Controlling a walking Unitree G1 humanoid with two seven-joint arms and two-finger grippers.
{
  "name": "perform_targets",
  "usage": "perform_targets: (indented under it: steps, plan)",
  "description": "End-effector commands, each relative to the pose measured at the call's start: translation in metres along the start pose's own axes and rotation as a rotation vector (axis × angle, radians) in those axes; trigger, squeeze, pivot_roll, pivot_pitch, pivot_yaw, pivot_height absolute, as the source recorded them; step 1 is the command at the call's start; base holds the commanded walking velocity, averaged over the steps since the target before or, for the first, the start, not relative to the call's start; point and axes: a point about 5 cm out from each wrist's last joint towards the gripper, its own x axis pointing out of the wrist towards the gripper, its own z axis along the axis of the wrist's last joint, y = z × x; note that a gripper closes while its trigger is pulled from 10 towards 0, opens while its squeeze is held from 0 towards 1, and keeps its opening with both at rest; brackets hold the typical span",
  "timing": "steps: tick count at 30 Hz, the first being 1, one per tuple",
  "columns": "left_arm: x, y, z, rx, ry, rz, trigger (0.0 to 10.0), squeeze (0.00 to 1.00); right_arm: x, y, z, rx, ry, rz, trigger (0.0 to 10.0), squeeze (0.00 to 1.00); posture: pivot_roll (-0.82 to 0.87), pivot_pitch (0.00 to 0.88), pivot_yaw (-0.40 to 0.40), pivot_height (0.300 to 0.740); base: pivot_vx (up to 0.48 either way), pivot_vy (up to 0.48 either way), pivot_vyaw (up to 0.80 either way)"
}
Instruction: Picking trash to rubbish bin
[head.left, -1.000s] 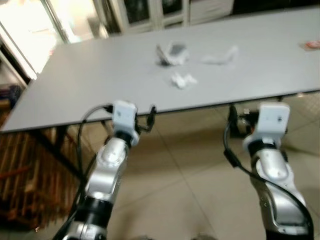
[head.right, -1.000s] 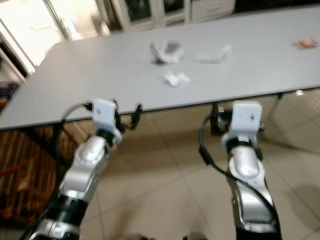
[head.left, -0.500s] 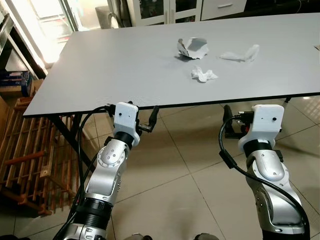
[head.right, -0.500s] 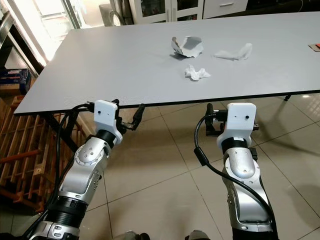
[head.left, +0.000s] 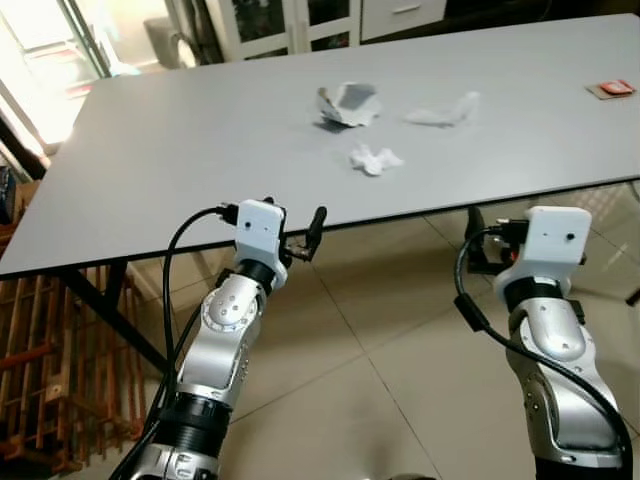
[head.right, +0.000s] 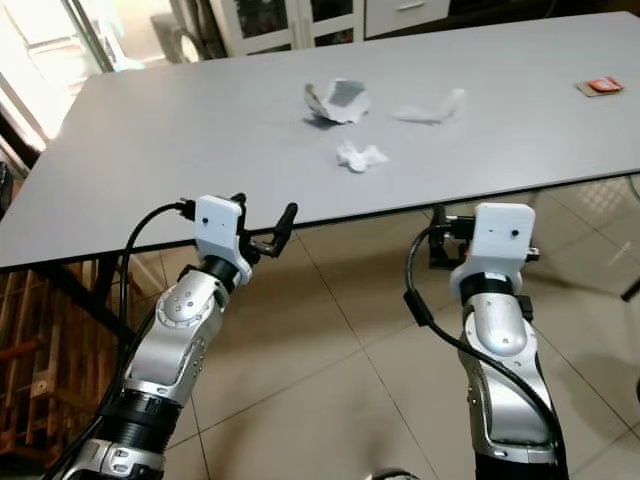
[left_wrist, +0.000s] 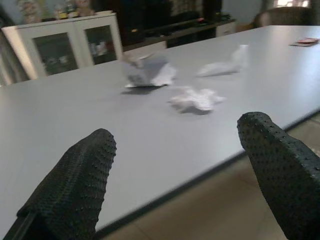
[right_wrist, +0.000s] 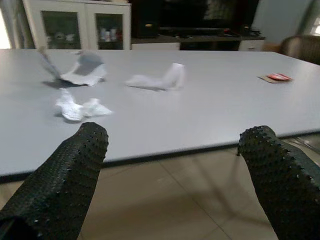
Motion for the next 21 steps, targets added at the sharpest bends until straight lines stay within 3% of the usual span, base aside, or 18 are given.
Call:
perform_targets:
  steps: [1,21]
  plan:
    - [-0.0027,0.008,0.0011,0.012,-0.004,0.018,10.0,0.0,-0.0017,0.0075,0.0017,0.015,-0.003,0.026,10.0,0.0,-0.15,0.095,0.087,0.74,0.48,0.0,0.0]
    - [-0.0018,0.0069,-0.0012,0.016,0.01,0.018,10.0,0.0,0.0002,0.0057,-0.0014,0.024,0.039,0.008,10.0,0.0,-0.15,0.091,0.087,0.74,0.474,0.0,0.0]
